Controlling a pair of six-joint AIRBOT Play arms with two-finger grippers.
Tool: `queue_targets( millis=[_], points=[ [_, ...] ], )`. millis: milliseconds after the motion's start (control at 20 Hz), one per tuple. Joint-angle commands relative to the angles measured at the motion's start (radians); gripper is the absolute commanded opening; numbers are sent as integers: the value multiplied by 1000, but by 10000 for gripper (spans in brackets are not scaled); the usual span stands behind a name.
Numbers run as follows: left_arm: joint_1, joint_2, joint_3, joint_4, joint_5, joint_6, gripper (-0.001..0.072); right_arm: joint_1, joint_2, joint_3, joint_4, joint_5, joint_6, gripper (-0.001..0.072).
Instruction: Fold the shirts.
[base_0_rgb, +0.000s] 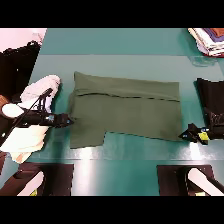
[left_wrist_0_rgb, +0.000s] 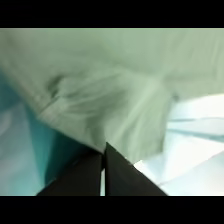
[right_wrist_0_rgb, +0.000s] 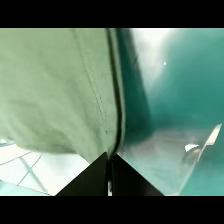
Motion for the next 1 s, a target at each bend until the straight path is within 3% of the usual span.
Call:
queue_targets(
  millis=[0, 100, 200, 400, 700, 950],
  points=[
    [0, 167, 1, 153, -178, -119, 24, 0, 113, 0, -67, 85, -11, 15],
    [0, 251, 1, 137, -301, -169, 24, 0, 215, 0, -140, 140, 23, 16],
    [0, 285, 7, 50, -339, -178, 24, 1, 295, 28, -142, 202, 42, 15],
    [0, 229, 94, -10, -148, -142, 24, 103, 307, 204, -142, 157, 110, 15],
    [3, -139, 269, 19, 141, -64, 26, 287, -72, 516, -142, 21, 145, 15],
    [3, -475, 484, 18, 187, -64, 26, 365, -432, 809, -44, -10, 152, 16]
  ],
)
